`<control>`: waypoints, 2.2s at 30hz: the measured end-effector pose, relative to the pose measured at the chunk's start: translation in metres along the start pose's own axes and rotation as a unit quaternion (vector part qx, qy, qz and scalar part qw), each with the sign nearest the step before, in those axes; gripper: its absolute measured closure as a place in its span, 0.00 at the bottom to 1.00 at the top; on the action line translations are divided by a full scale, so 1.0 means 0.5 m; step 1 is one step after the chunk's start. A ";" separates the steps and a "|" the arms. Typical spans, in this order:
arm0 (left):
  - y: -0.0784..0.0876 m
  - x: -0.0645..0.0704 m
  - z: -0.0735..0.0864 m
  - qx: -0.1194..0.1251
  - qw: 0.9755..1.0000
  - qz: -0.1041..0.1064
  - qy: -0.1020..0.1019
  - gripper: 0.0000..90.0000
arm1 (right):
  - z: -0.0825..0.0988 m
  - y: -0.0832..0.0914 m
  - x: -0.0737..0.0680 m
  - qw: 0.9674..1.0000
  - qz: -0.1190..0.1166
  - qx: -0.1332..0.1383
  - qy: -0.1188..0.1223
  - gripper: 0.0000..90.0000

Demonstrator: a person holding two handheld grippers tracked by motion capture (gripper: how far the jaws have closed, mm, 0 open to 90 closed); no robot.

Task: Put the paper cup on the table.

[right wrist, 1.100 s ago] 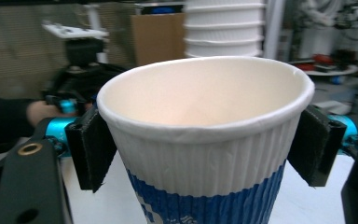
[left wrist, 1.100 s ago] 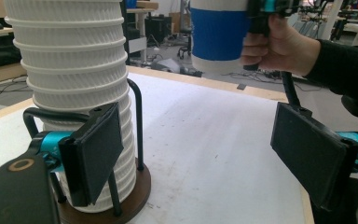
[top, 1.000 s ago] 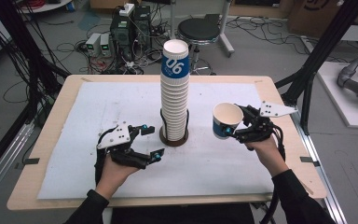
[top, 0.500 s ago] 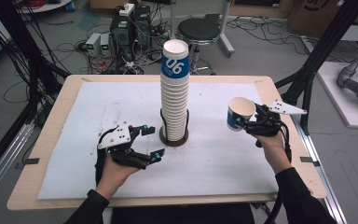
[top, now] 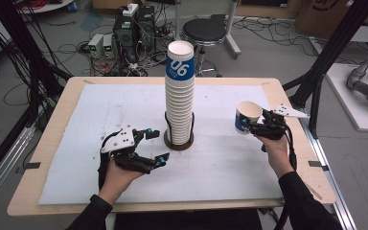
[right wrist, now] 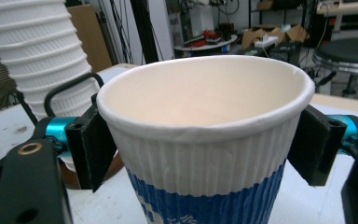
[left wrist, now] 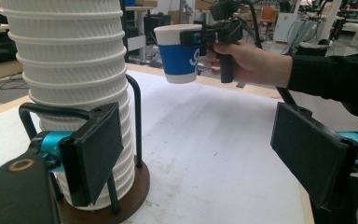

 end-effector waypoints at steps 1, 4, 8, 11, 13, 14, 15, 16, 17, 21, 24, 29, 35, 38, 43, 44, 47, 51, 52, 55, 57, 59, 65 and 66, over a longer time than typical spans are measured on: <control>0.000 0.000 0.000 -0.001 1.000 0.000 0.000 0.18 | 0.002 -0.003 0.003 1.000 0.007 -0.001 0.001 0.23; 0.000 0.000 0.001 0.000 1.000 0.000 0.000 0.18 | 0.011 -0.009 0.009 1.000 0.022 0.001 0.000 0.23; 0.000 0.000 0.002 0.000 1.000 -0.001 0.001 0.18 | 0.026 -0.017 0.017 0.999 0.035 0.001 -0.005 0.23; -0.001 0.000 0.003 -0.002 1.000 0.000 0.003 0.18 | 0.036 -0.023 0.023 0.999 0.048 -0.007 -0.001 0.23; -0.001 0.000 0.004 -0.002 1.000 0.000 0.003 0.18 | 0.043 -0.027 0.025 0.998 0.054 -0.012 -0.002 0.23; -0.001 0.000 0.004 -0.003 1.000 0.000 0.003 0.18 | 0.045 -0.029 0.025 0.998 0.056 -0.013 -0.003 0.23; -0.001 0.001 0.004 -0.003 1.000 0.001 0.003 0.18 | 0.047 -0.030 0.026 0.998 0.057 -0.017 -0.007 0.23; -0.002 0.001 0.004 -0.003 1.000 0.001 0.003 0.18 | 0.048 -0.032 0.028 0.998 0.058 -0.018 -0.006 0.23; -0.002 0.001 0.004 -0.003 1.000 0.001 0.003 0.18 | 0.049 -0.032 0.028 0.998 0.062 -0.019 -0.007 0.23; -0.003 0.002 0.006 -0.003 1.000 0.001 0.004 0.18 | 0.052 -0.037 0.031 0.997 0.073 -0.022 -0.003 0.23; -0.003 0.002 0.006 -0.003 1.000 0.003 0.003 0.18 | 0.056 -0.042 0.035 0.997 0.072 -0.023 -0.003 0.23; -0.004 0.002 0.007 -0.004 1.000 0.003 0.004 0.18 | 0.061 -0.049 0.037 0.997 0.075 -0.025 0.001 0.23; -0.004 0.002 0.008 -0.005 1.000 0.004 0.004 0.18 | 0.066 -0.055 0.043 0.996 0.082 -0.028 0.003 0.23; -0.004 0.002 0.009 -0.006 1.000 0.004 0.004 0.18 | 0.067 -0.056 0.045 0.996 0.082 -0.028 0.003 0.23; -0.005 0.003 0.009 -0.006 1.000 0.005 0.003 0.18 | 0.071 -0.060 0.047 0.995 0.090 -0.040 0.009 0.23; -0.005 0.003 0.009 -0.006 1.000 0.006 0.003 0.18 | 0.072 -0.060 0.047 0.995 0.090 -0.042 0.007 0.23; -0.005 0.002 0.009 -0.005 1.000 0.005 0.004 0.18 | 0.073 -0.060 0.048 0.994 0.096 -0.047 0.008 0.23; -0.006 0.003 0.010 -0.006 1.000 0.006 0.004 0.18 | 0.073 -0.060 0.050 0.994 0.098 -0.045 0.009 0.22; -0.006 0.003 0.010 -0.006 1.000 0.006 0.005 0.18 | 0.073 -0.059 0.049 0.994 0.098 -0.047 0.007 0.22; -0.006 0.002 0.009 -0.007 1.000 0.006 0.004 0.18 | 0.072 -0.059 0.047 0.993 0.102 -0.052 0.011 0.21; -0.007 0.002 0.009 -0.007 1.000 0.007 0.004 0.18 | 0.071 -0.057 0.045 0.993 0.103 -0.055 0.012 0.21; -0.009 0.001 0.009 -0.006 1.000 0.009 0.005 0.18 | 0.070 -0.056 0.044 0.993 0.104 -0.059 0.011 0.21; -0.014 0.001 0.008 -0.009 1.000 0.010 0.003 0.18 | 0.069 -0.051 0.044 0.992 0.105 -0.067 0.008 0.20; -0.015 0.000 0.009 -0.008 1.000 0.010 0.005 0.18 | 0.069 -0.051 0.044 0.992 0.105 -0.068 0.007 0.20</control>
Point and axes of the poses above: each handheld gripper's, and its own axes: y roughly backward along the jaws, z roughly out of its underside, x roughly to its right, the point moved 1 cm from there along -y, roughly forward along the jaws
